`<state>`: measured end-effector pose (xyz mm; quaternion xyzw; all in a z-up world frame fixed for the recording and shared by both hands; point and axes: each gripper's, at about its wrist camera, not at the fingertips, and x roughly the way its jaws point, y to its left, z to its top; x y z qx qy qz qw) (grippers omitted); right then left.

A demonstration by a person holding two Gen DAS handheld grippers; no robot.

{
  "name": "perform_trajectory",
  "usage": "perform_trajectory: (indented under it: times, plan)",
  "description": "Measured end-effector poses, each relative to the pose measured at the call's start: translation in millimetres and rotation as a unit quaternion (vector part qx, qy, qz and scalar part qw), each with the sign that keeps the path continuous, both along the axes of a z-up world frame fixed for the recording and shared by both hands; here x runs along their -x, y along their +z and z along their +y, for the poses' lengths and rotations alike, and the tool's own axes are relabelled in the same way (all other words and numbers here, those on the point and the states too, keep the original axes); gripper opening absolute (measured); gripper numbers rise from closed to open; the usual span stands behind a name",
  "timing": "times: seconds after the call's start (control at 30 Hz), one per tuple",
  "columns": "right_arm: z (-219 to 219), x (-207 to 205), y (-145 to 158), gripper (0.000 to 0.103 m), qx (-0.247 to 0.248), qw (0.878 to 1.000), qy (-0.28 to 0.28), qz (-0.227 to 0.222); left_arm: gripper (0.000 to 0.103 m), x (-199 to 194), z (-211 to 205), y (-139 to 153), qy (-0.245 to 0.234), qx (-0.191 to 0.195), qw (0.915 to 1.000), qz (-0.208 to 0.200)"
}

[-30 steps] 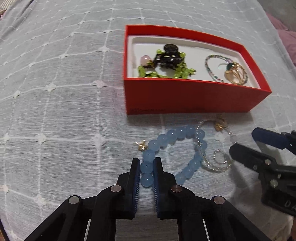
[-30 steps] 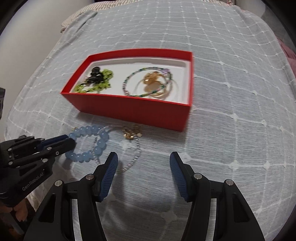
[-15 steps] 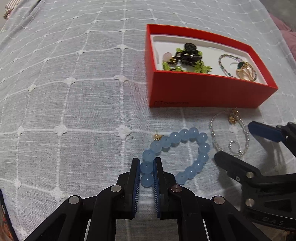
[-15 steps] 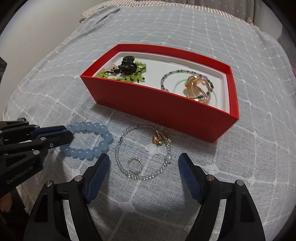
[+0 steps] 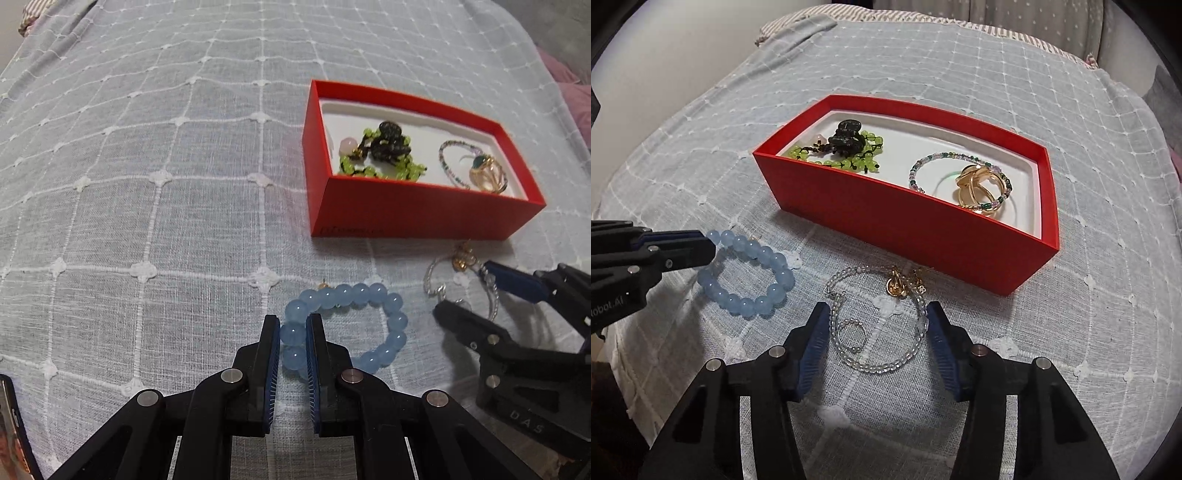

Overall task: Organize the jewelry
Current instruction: 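Lift the blue bracelet with the left tool while the right moves toward the crystal bracelet, then grasp the clear crystal bracelet with the right tool while the left carries the blue bracelet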

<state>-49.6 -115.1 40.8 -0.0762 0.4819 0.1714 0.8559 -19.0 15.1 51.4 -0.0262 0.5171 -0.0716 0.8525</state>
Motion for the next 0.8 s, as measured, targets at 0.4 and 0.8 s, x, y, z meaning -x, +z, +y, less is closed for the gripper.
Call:
perform_trajectory:
  times: [0.4,0.8]
  plan:
    - [-5,10,20,0.056,-0.019,1.0,0.005,-0.013,0.009,1,1,22,-0.009,0.023,0.9992,-0.032]
    - [-13,18,55,0.056,-0.045,0.998,0.009,-0.048,0.009,-3,-6,58,-0.01,0.062,0.9951,-0.077]
